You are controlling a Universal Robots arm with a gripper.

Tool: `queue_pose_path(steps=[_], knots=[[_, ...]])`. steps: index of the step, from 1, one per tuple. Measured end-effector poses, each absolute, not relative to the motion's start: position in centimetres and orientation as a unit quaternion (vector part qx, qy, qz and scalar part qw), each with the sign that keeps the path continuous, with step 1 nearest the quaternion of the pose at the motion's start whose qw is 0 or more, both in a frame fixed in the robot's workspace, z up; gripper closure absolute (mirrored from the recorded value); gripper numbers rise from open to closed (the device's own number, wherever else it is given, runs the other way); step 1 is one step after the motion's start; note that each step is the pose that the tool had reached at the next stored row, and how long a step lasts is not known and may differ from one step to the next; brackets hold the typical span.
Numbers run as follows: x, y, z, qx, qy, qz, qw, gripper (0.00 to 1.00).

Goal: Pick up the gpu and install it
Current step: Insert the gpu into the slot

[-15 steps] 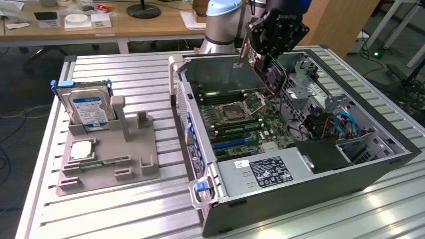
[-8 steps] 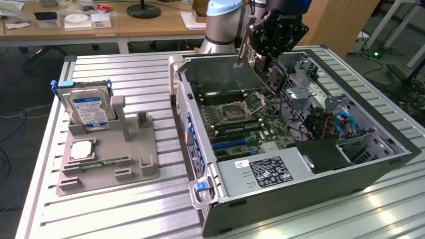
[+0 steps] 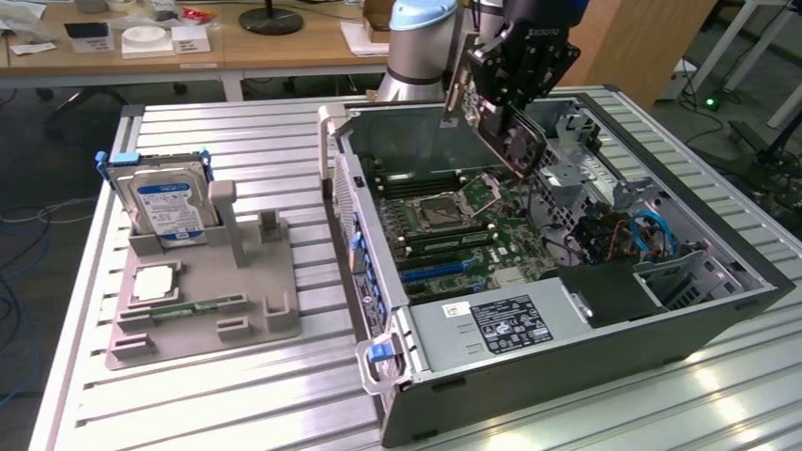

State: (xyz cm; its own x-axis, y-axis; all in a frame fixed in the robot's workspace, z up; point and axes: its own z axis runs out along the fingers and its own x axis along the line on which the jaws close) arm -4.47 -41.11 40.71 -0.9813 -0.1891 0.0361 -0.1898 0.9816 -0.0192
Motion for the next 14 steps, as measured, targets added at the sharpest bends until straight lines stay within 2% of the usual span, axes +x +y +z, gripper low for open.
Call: queue_pose_path(steps=[14], knots=[[-4.47,-41.32,40.72,0.159,-0.987,0.012,0.016,0.73]])
